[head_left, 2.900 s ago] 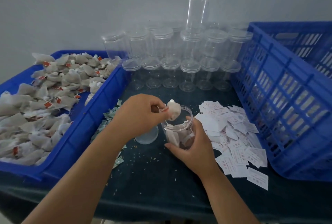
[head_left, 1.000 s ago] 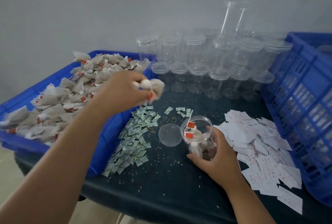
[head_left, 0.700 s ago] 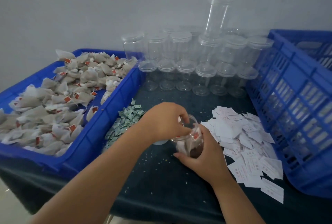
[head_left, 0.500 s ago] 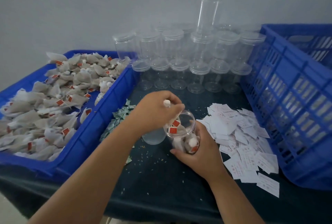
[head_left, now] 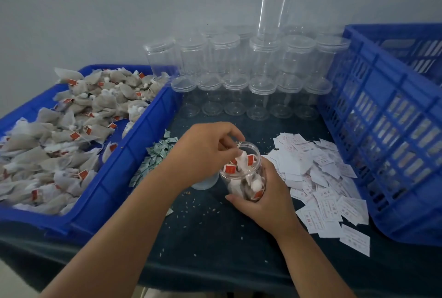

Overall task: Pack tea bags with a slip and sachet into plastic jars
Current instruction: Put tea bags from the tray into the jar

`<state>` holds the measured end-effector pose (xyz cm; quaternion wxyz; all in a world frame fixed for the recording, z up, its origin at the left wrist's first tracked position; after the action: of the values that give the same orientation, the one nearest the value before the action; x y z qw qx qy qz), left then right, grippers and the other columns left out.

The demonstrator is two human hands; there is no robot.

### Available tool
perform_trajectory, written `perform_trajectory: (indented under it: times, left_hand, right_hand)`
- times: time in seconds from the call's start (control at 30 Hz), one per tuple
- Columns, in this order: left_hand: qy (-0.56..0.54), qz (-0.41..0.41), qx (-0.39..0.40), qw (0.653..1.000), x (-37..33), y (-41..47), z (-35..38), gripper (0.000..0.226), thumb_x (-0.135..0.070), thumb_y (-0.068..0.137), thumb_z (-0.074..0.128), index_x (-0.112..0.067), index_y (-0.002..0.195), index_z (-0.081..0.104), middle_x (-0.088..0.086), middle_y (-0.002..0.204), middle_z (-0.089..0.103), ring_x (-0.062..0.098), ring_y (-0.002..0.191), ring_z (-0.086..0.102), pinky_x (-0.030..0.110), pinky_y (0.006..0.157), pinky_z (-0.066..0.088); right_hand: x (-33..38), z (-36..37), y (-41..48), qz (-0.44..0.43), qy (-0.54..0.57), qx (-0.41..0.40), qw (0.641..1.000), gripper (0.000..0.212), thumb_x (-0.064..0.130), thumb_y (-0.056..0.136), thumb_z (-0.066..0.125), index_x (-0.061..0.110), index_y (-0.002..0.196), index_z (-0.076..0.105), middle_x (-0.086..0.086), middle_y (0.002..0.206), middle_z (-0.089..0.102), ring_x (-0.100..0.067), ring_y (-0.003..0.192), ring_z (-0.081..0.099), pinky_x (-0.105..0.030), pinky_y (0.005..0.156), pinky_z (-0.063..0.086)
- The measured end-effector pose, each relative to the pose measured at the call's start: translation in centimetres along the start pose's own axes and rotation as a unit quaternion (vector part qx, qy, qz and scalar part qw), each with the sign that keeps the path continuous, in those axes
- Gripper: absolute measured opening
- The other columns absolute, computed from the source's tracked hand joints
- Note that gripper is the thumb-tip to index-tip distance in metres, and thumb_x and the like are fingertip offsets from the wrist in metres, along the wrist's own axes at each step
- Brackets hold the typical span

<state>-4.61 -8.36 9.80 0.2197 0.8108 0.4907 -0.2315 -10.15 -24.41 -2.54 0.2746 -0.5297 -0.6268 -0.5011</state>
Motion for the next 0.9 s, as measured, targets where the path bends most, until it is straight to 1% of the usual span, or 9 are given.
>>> perform_trajectory:
  times: [0.13,0.3,0.4,0.5,0.57,0.67,0.73,0.83,0.9]
  left_hand:
    - [0.084,0.037,0.144,0.985,-1.0,-0.9,1.4,0.026,-0.03,0.108,0.052,-0.043,0.124,0.067,-0.022,0.105,0.075,-0.002,0.099,0.068,0.033,0.094,0.056]
    - [0.009,0.043,-0.084,0.995,-0.1,-2.3,-5.9,0.01,-0.038,0.096,0.068,-0.044,0.104,0.071,-0.028,0.09,0.072,-0.009,0.085,0.068,0.013,0.073,0.055]
    - [0.148,-0.088,-0.092,0.981,5.5,-3.3,-11.6,0.008,-0.038,0.096,0.068,-0.044,0.101,0.069,-0.024,0.086,0.072,-0.009,0.08,0.065,0.018,0.07,0.045]
    - [0.304,-0.292,-0.022,0.907,13.9,-4.9,-15.8,0.024,-0.02,0.1,0.066,-0.029,0.121,0.072,-0.002,0.12,0.072,0.014,0.103,0.066,0.038,0.091,0.052]
    - [0.331,-0.385,0.087,0.857,18.7,-6.5,-15.9,0.03,-0.018,0.098,0.069,-0.018,0.129,0.07,0.007,0.13,0.068,0.023,0.114,0.064,0.037,0.097,0.051]
    - [0.245,-0.462,0.203,0.828,23.1,-9.1,-13.7,0.019,-0.012,0.095,0.068,-0.008,0.11,0.079,0.011,0.099,0.078,0.023,0.08,0.072,0.029,0.066,0.054]
    - [0.244,-0.45,0.194,0.837,24.2,-9.4,-13.3,0.017,-0.015,0.095,0.067,-0.011,0.093,0.084,0.007,0.077,0.077,0.018,0.058,0.063,0.026,0.057,0.048]
    - [0.279,-0.411,0.128,0.858,24.5,-8.3,-14.0,0.021,-0.029,0.094,0.073,-0.019,0.078,0.082,0.001,0.08,0.076,0.015,0.072,0.066,0.03,0.068,0.05]
    - [0.237,-0.403,0.029,0.884,24.5,-7.7,-15.0,0.031,-0.036,0.095,0.073,-0.012,0.075,0.077,0.008,0.078,0.074,0.022,0.077,0.066,0.035,0.068,0.047]
  right_hand:
    - [0.0,0.1,-0.1,-0.007,0.005,0.005,1.0,0.084,0.057,0.064,0.096,0.041,0.134,0.053,0.015,0.125,0.07,-0.012,0.113,0.071,-0.037,0.089,0.062]
    - [-0.2,0.3,-0.1,0.001,0.026,0.008,1.0,0.082,0.058,0.065,0.096,0.044,0.133,0.053,0.015,0.128,0.07,-0.013,0.118,0.07,-0.035,0.092,0.062]
    - [-0.6,0.5,-0.1,0.007,0.019,0.017,1.0,0.083,0.063,0.066,0.094,0.043,0.135,0.052,0.016,0.129,0.069,-0.011,0.119,0.07,-0.037,0.093,0.063]
    - [-0.7,0.6,0.0,0.006,0.004,0.022,1.0,0.086,0.066,0.065,0.094,0.041,0.136,0.053,0.017,0.129,0.07,-0.008,0.117,0.07,-0.037,0.092,0.063]
    - [-0.7,0.6,0.0,0.003,0.004,0.023,1.0,0.087,0.066,0.065,0.094,0.042,0.137,0.052,0.018,0.129,0.069,-0.007,0.117,0.069,-0.036,0.092,0.063]
    - [-0.7,0.7,-0.1,0.008,0.006,0.025,1.0,0.089,0.067,0.064,0.094,0.042,0.139,0.052,0.018,0.131,0.069,-0.007,0.119,0.069,-0.038,0.094,0.063]
    - [-0.8,0.7,-0.1,0.014,0.006,0.028,1.0,0.09,0.067,0.064,0.094,0.042,0.139,0.052,0.019,0.131,0.068,-0.006,0.12,0.068,-0.039,0.096,0.062]
    - [-0.7,0.6,-0.1,0.014,0.004,0.026,1.0,0.088,0.068,0.064,0.093,0.043,0.137,0.052,0.02,0.13,0.068,-0.006,0.119,0.068,-0.038,0.096,0.062]
    - [-0.7,0.6,-0.1,0.014,0.003,0.025,1.0,0.087,0.067,0.064,0.094,0.043,0.136,0.052,0.02,0.129,0.068,-0.006,0.118,0.069,-0.039,0.095,0.062]
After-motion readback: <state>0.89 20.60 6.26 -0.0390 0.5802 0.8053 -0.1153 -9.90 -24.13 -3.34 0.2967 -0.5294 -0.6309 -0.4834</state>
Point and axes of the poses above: each hand's wrist, its own y-axis towards the middle knuckle, its own z-axis out of the palm, x = y × z, the point moved 6 cm from there along y, towards the middle knuckle
